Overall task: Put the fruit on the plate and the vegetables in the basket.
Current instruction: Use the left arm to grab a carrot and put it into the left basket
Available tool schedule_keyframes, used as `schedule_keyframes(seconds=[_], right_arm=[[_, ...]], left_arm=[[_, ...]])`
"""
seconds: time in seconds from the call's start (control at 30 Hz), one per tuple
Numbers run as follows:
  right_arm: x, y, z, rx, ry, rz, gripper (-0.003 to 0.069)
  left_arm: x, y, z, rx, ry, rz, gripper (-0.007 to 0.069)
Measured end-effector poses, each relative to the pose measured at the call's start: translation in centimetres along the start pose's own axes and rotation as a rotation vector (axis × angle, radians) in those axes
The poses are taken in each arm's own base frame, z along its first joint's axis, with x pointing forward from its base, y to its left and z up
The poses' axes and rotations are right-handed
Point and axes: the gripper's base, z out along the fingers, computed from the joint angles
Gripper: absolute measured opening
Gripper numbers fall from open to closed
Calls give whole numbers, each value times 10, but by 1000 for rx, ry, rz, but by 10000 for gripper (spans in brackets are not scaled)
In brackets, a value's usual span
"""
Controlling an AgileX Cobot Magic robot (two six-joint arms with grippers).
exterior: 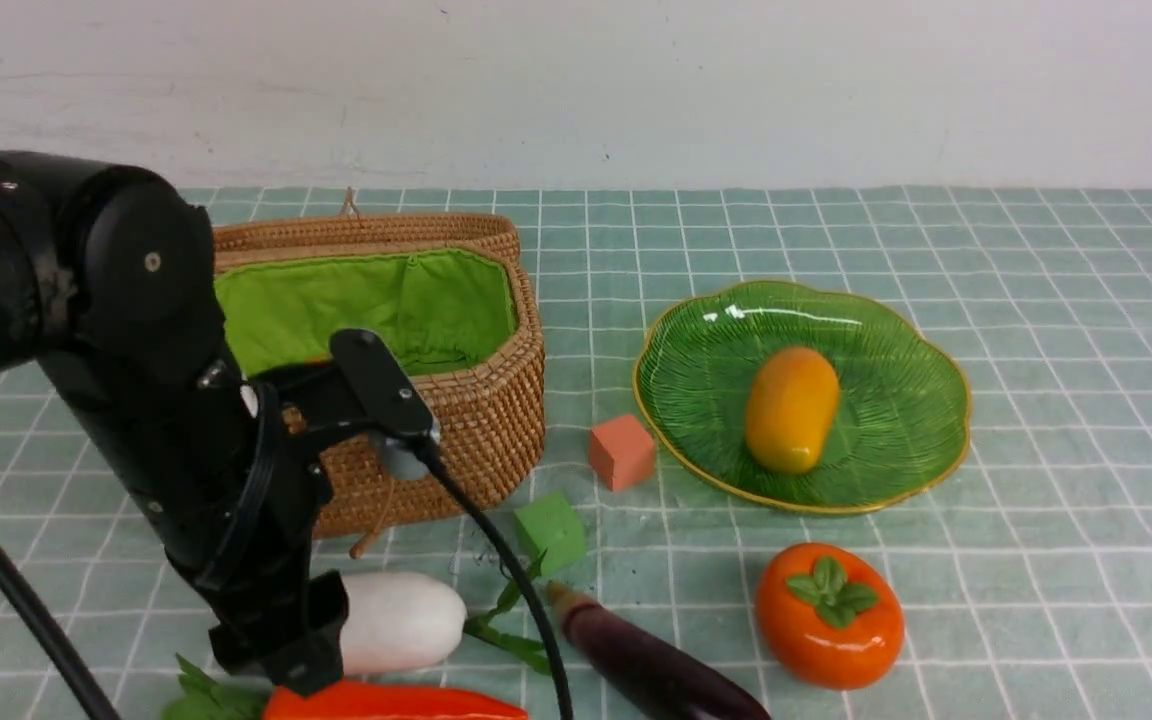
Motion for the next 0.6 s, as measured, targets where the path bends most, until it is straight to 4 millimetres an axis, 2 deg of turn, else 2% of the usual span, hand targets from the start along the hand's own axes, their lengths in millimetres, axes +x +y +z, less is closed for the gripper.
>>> schedule_keyframes(seconds=[0.17,0.6], right_arm=[[0,0,0,0,0,0,242],[0,0,0,0,0,0,242]], left_arm=[[-4,2,14,47,22,5,540],[-10,24,86,68,175,34,540]])
